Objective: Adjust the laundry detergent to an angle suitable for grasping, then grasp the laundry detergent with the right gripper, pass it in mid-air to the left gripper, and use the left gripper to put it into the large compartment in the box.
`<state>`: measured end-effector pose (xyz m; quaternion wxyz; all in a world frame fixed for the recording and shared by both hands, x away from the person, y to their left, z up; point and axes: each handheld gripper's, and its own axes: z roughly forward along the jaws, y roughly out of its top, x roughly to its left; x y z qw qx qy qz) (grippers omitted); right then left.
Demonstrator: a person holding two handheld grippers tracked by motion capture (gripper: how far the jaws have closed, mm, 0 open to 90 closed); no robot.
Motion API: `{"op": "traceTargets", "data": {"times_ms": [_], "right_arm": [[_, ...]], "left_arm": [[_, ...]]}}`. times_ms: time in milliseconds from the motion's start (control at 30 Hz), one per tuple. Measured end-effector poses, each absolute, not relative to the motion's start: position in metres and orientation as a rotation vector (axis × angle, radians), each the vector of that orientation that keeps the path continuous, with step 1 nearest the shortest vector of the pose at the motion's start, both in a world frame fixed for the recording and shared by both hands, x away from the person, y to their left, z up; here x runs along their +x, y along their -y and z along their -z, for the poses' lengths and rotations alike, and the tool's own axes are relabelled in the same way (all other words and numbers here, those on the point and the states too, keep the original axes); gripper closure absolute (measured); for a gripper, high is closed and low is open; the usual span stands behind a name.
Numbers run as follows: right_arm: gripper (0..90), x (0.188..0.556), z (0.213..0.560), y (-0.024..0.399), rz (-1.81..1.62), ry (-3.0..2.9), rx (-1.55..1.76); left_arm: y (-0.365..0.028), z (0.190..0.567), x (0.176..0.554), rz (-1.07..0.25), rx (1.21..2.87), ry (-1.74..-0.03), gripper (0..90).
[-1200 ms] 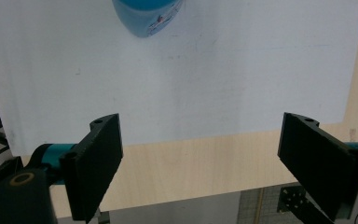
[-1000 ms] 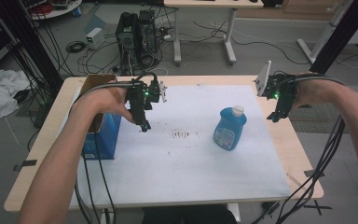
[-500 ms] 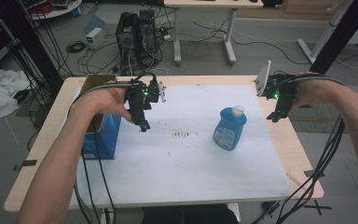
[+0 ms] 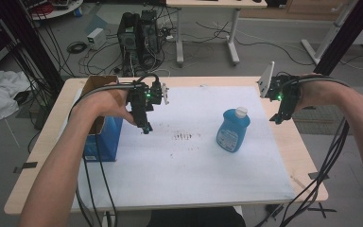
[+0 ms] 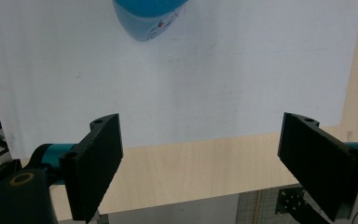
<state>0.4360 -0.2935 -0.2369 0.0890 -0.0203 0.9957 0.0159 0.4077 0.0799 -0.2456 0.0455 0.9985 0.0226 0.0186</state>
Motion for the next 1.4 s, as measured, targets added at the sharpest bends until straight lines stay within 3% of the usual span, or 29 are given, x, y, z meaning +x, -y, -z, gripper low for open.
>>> {"op": "traceTargets", "data": {"times_ms": [533, 900, 967, 1400], "right_arm": [[13.1, 0.431, 0.238, 0.297, -0.065, -2.973, -0.016], [13.1, 0.409, 0.238, 0.291, -0.042, -2.941, -0.034], [13.1, 0.395, 0.244, 0.289, -0.102, -2.926, 0.129], [13.1, 0.374, 0.258, 0.290, -0.264, -2.882, 0.330]], "left_arm": [[-0.079, 0.244, 0.405, -0.059, 3.050, -0.056, 22.4], [-0.078, 0.244, 0.405, -0.070, 3.039, -0.043, 22.4], [-0.077, 0.245, 0.405, -0.075, 3.040, -0.037, 22.4], [-0.081, 0.247, 0.399, -0.072, 3.025, -0.041, 22.4]]}}
